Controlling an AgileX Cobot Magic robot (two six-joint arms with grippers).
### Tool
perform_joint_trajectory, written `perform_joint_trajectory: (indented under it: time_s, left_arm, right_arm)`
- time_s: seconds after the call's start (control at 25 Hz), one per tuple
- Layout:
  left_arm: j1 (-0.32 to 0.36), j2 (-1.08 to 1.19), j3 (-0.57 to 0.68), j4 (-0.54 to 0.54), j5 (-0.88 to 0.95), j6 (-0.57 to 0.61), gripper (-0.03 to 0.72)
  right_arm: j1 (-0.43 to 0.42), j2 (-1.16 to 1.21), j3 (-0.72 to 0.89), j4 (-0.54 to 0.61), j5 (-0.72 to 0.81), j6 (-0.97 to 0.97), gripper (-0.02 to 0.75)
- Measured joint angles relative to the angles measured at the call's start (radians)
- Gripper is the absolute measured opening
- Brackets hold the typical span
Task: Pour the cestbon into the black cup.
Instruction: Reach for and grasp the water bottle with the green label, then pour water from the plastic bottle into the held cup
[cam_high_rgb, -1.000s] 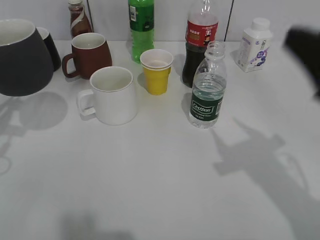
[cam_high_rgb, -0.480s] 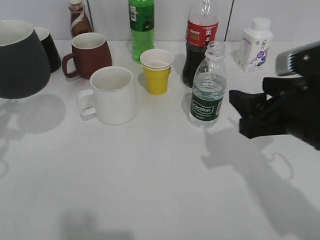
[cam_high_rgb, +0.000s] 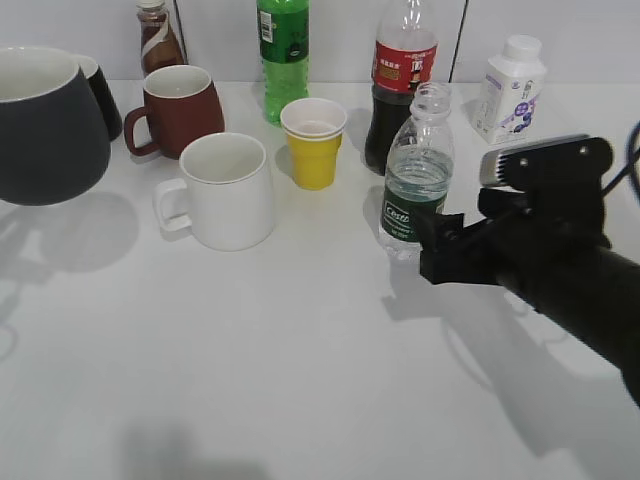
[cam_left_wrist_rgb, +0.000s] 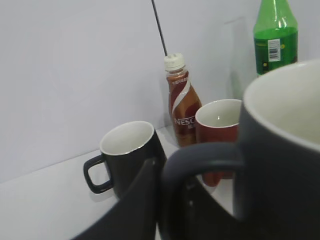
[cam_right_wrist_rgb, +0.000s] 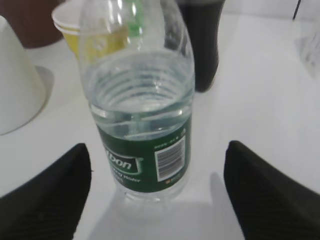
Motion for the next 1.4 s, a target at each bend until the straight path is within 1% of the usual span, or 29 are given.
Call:
perform_joint_trajectory:
  time_s: [0.16,0.32,0.4,0.44,0.48,0.52,0.56,0.6,0.68,0.76,0.84,0.92,1.04,1.12,1.16,1.2,1.28,1.36,1.4]
  left_arm:
    - [0.000,0.000,0.000,0.012,0.000,-0.019,0.045]
    - [0.000,0.000,0.000,0.014,0.000,-0.020,0.045]
    - [0.000,-0.001,0.000,0.021,0.003,-0.021,0.045]
    - [0.000,-0.001,0.000,0.027,0.007,-0.022,0.045]
    - [0.000,-0.001,0.000,0.036,0.013,-0.022,0.045]
    - [0.000,-0.001,0.000,0.047,0.019,-0.023,0.045]
    - [0.000,-0.001,0.000,0.065,0.025,-0.026,0.045]
    - [0.000,-0.001,0.000,0.084,0.026,-0.034,0.045]
    - [0.000,-0.001,0.000,0.127,0.026,-0.067,0.045]
    - [0.000,-0.001,0.000,0.183,0.026,-0.113,0.045]
    - [-0.005,-0.001,0.000,0.236,0.026,-0.153,0.045]
    - [-0.032,-0.001,0.000,0.263,0.030,-0.177,0.044]
    - [-0.106,-0.001,0.000,0.275,0.048,-0.184,0.044]
    - [-0.162,-0.001,0.000,0.279,0.062,-0.184,0.044]
    - [-0.191,-0.001,0.000,0.279,0.063,-0.184,0.044]
    - [-0.220,-0.001,0.000,0.273,0.064,-0.185,0.044]
    - [-0.270,-0.001,0.000,0.249,0.064,-0.186,0.044]
    - [-0.313,0.000,0.000,0.226,0.065,-0.188,0.044]
    - [-0.330,0.002,0.000,0.220,0.067,-0.188,0.044]
  right_arm:
    - [0.000,0.093,-0.059,-0.001,-0.017,0.023,0.633]
    - [0.000,0.170,-0.152,-0.001,-0.017,0.027,0.636]
    - [0.000,0.212,-0.210,0.017,-0.005,0.027,0.631]
    - [0.000,0.233,-0.230,0.043,0.004,0.027,0.617]
    - [0.000,0.251,-0.249,0.072,0.010,0.026,0.585]
    - [0.000,0.263,-0.260,0.092,0.011,0.018,0.541]
    - [0.000,0.266,-0.266,0.107,0.011,0.005,0.477]
    - [-0.001,0.266,-0.267,0.116,0.014,-0.018,0.462]
    - [-0.001,0.255,-0.267,0.121,0.035,-0.086,0.462]
    - [-0.001,0.218,-0.267,0.113,0.096,-0.155,0.462]
    - [-0.001,0.161,-0.267,0.070,0.170,-0.217,0.462]
    - [-0.001,0.083,-0.267,0.001,0.234,-0.255,0.462]
    - [-0.001,-0.021,-0.267,-0.162,0.287,-0.271,0.462]
    - [-0.001,-0.075,-0.267,-0.306,0.326,-0.274,0.462]
    - [0.000,-0.100,-0.270,-0.378,0.358,-0.275,0.462]
    - [0.003,-0.120,-0.278,-0.417,0.402,-0.276,0.462]
    - [0.009,-0.138,-0.310,-0.472,0.506,-0.277,0.462]
    - [0.015,-0.140,-0.358,-0.494,0.600,-0.285,0.462]
    - [0.019,-0.140,-0.378,-0.504,0.621,-0.293,0.462]
